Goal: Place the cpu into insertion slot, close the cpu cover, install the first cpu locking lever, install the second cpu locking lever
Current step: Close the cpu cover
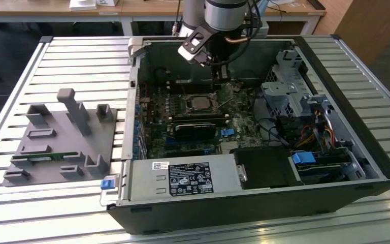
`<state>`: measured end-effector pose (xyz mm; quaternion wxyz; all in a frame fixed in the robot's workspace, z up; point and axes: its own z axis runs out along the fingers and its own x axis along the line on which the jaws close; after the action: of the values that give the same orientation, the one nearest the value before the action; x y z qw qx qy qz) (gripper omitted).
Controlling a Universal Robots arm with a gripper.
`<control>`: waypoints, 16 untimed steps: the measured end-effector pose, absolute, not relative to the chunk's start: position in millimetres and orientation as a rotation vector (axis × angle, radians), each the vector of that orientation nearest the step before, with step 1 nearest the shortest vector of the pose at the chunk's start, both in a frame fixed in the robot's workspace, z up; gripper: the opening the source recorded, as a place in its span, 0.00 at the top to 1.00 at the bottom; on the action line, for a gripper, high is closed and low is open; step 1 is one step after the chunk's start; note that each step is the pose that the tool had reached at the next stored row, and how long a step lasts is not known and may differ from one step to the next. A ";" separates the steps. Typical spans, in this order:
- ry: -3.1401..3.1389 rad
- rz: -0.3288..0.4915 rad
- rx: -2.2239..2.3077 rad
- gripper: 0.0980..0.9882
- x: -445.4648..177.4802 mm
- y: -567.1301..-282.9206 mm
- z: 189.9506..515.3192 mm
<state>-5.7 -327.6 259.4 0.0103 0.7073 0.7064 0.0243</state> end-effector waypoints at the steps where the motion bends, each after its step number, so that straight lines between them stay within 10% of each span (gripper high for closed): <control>1: 2.207 0.076 2.206 0.99 -5.6 -327.6 259.4; 16: 2.207 0.076 2.205 0.99 -2.2 -327.6 263.4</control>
<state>-2.2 -327.6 263.4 0.0103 0.7065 0.7072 0.0243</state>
